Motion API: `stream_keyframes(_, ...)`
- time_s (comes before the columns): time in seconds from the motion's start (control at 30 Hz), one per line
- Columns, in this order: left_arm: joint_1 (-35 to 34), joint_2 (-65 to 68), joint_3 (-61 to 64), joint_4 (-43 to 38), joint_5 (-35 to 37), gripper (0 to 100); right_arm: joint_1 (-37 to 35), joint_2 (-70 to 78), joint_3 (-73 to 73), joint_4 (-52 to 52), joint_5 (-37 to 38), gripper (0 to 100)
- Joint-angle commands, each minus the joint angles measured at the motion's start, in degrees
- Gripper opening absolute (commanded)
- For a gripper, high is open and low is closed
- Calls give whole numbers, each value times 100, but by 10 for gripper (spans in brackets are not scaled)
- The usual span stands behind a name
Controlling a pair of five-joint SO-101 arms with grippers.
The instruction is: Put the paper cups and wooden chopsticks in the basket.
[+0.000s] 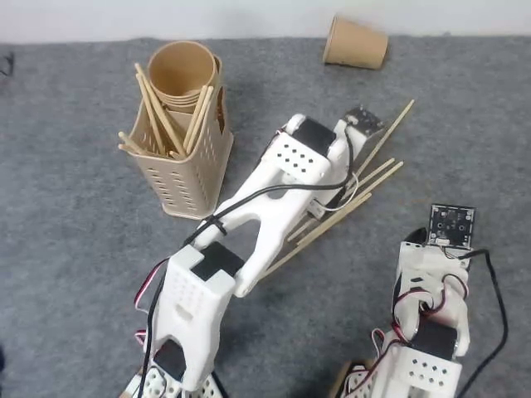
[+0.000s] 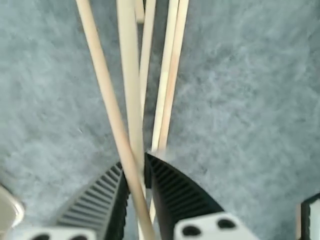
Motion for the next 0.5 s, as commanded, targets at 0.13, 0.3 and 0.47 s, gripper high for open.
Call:
stream_keyframes(0.13, -53, -1899, 453, 202, -167, 12, -31, -57, -149, -127, 105, 201)
stream_keyframes(0.3, -70, -2884, 453, 193, -167, 12, -31, -57, -149, -127, 105, 201)
stream_keyframes(0.47, -88, -3367, 418, 185, -237, 12, -31, -57, -149, -119, 105, 201)
